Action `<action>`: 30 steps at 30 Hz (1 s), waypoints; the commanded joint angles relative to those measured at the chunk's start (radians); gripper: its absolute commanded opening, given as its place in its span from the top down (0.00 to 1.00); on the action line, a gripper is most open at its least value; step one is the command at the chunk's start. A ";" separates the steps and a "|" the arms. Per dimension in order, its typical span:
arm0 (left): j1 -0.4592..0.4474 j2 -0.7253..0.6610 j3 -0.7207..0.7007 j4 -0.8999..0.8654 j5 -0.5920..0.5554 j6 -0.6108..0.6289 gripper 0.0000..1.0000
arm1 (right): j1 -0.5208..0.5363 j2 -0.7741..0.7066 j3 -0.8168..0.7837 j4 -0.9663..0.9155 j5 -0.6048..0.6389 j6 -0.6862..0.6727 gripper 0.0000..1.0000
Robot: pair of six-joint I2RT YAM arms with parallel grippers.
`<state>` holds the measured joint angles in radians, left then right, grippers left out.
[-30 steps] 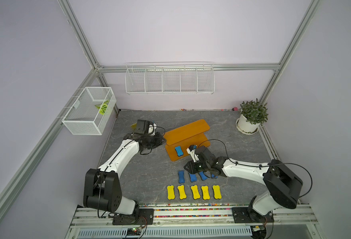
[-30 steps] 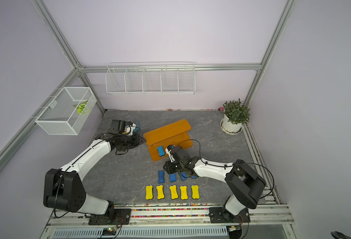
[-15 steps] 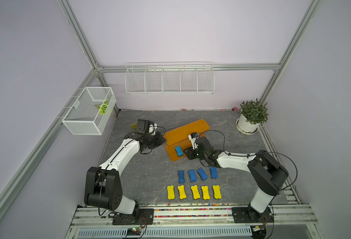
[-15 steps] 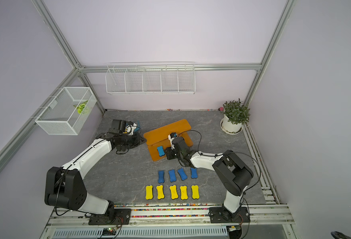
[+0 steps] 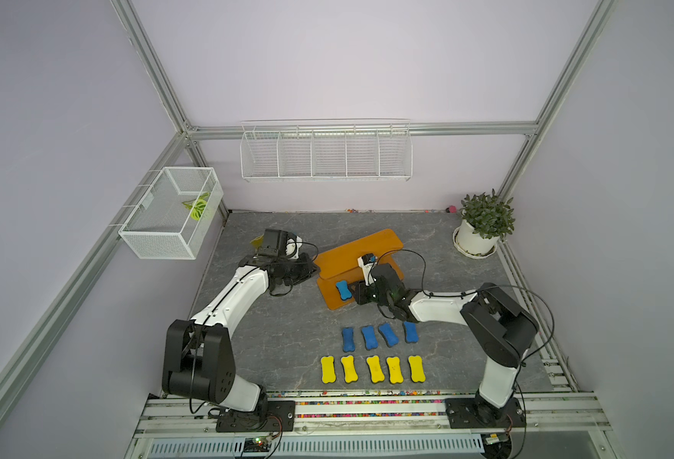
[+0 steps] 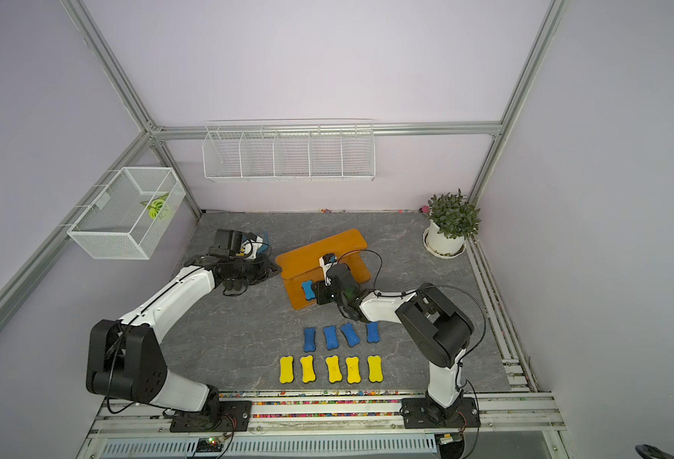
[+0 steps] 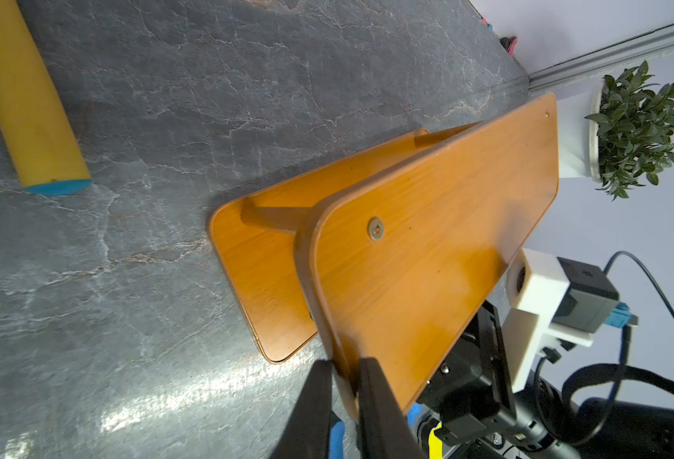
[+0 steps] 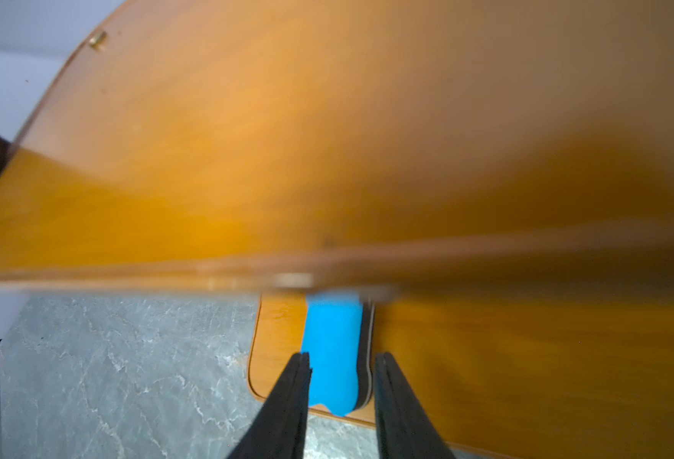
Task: Remove the whiteboard erasers from the shelf
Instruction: Pick up the whiteboard eraser from the shelf.
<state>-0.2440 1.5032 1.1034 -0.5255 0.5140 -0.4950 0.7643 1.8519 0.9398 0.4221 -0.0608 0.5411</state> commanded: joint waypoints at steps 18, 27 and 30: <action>0.000 0.014 0.000 -0.035 -0.031 0.018 0.82 | 0.092 0.062 -0.161 0.331 0.231 0.095 0.66; -0.001 0.012 -0.002 -0.033 -0.027 0.016 0.82 | 0.091 0.097 -0.183 0.427 0.243 0.144 0.65; 0.000 0.006 -0.004 -0.034 -0.030 0.018 0.82 | 0.089 0.111 -0.186 0.461 0.246 0.155 0.65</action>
<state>-0.2440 1.5028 1.1034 -0.5255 0.5144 -0.4950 0.8532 1.9362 0.7712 0.8131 0.1627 0.6704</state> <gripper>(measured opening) 0.181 0.346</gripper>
